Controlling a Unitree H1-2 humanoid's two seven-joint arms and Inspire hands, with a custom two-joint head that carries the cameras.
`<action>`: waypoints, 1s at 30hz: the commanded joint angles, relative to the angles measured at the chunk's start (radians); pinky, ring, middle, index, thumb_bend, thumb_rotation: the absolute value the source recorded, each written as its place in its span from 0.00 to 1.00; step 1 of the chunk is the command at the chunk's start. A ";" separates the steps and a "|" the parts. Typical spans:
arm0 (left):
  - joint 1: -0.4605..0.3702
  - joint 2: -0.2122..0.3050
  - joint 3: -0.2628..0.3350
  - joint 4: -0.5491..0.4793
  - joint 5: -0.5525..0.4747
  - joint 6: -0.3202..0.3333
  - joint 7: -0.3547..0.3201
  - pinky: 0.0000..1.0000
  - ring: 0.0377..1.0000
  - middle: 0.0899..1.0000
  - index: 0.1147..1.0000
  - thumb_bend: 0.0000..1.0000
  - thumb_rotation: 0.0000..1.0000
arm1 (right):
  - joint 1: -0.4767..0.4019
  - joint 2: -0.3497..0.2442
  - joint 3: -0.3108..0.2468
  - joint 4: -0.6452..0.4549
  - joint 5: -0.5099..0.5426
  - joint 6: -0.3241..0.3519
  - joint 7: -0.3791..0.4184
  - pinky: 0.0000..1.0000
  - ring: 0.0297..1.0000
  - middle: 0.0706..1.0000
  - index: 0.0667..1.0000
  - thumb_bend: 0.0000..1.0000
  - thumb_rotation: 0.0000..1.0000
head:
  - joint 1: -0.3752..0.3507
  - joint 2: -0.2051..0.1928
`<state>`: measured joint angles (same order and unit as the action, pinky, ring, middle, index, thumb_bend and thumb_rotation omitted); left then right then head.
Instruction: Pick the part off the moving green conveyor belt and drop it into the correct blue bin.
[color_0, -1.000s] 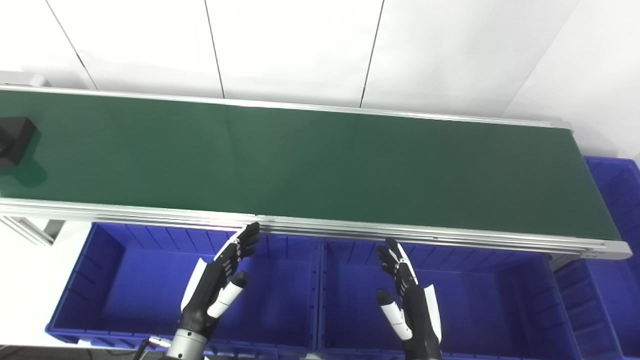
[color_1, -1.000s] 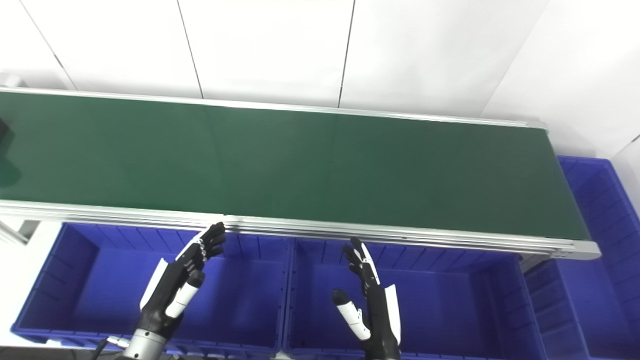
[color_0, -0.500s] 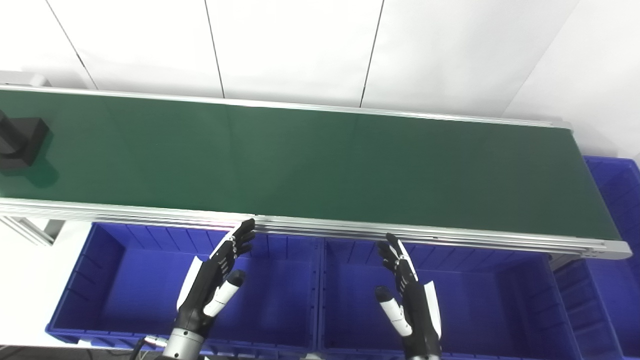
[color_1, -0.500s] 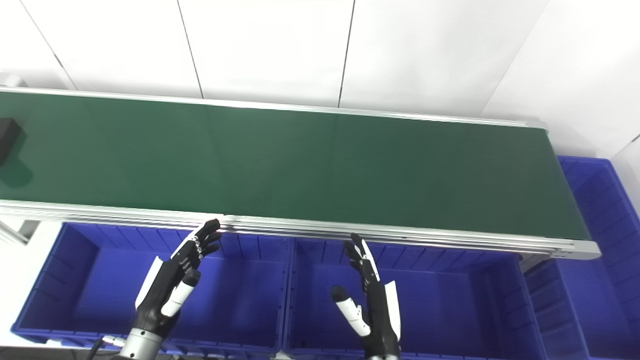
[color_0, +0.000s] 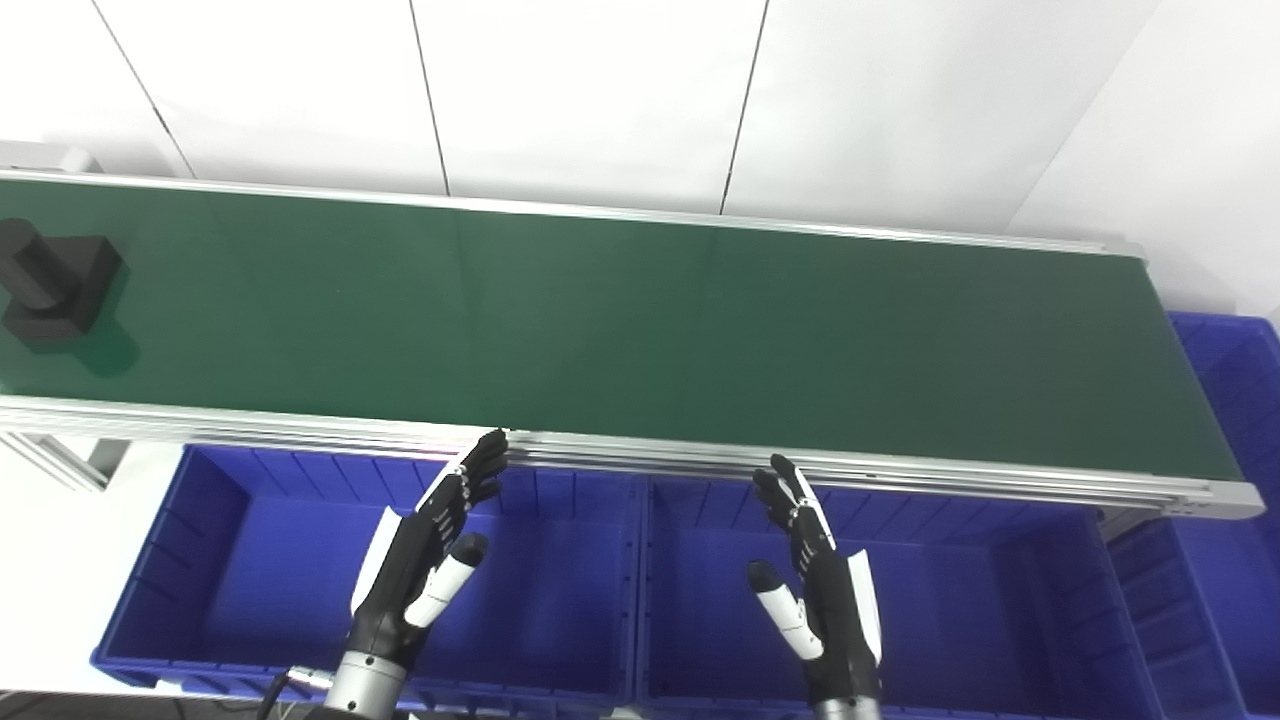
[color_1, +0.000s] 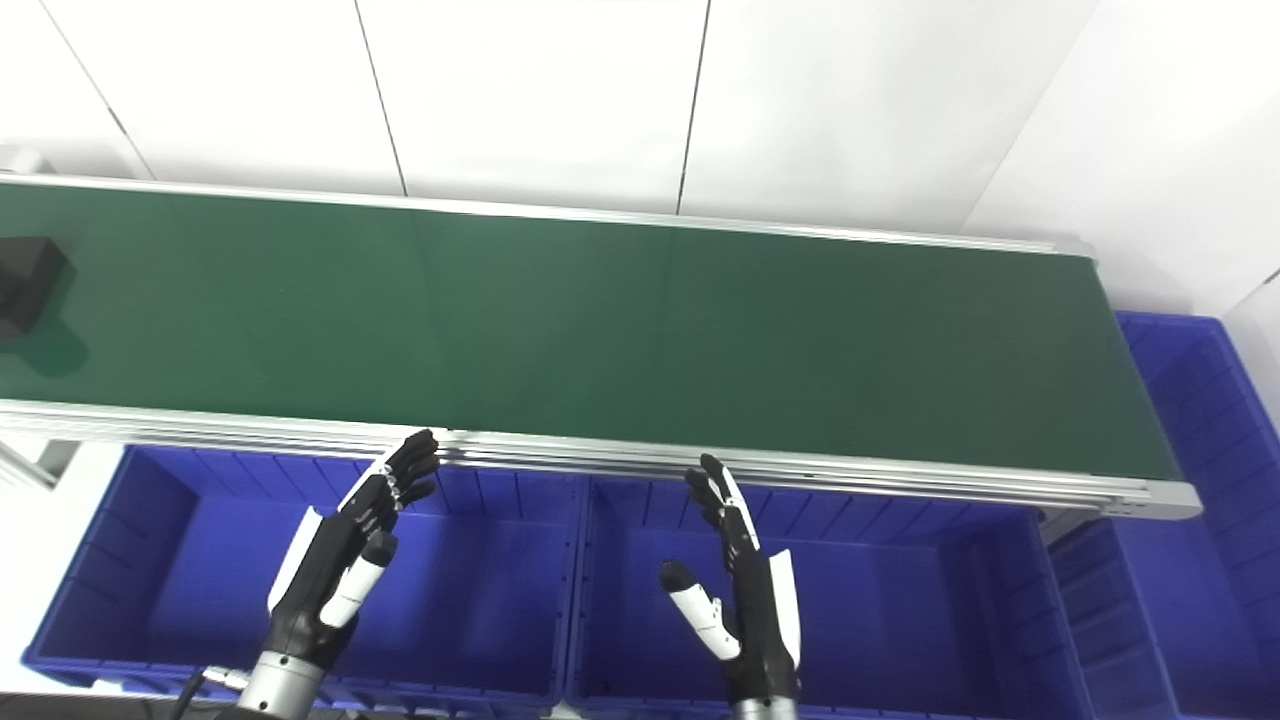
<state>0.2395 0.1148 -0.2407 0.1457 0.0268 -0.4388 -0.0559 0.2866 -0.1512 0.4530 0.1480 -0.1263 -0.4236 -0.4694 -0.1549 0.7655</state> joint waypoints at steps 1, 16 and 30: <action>-0.013 0.001 -0.002 -0.029 0.004 -0.031 -0.002 0.87 0.89 0.91 0.88 0.71 0.88 | 0.001 -0.001 -0.006 -0.022 0.001 -0.046 0.002 0.89 0.88 0.86 0.93 0.81 0.85 | -0.002 0.002; -0.017 0.005 -0.012 -0.040 0.016 -0.031 0.013 0.84 0.88 0.91 0.88 0.72 0.90 | 0.018 0.004 -0.022 -0.051 0.003 -0.046 0.027 0.90 0.88 0.87 0.94 0.79 0.84 | -0.006 0.008; -0.010 0.011 -0.020 -0.051 0.015 -0.031 0.009 0.85 0.90 0.92 0.88 0.73 0.91 | 0.033 0.010 -0.028 -0.064 0.008 -0.046 0.047 0.90 0.89 0.87 0.93 0.78 0.82 | -0.016 0.011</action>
<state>0.2346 0.1198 -0.2569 0.1173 0.0351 -0.4388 -0.0458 0.3204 -0.1485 0.4321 0.1108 -0.1169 -0.4236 -0.4270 -0.1718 0.7746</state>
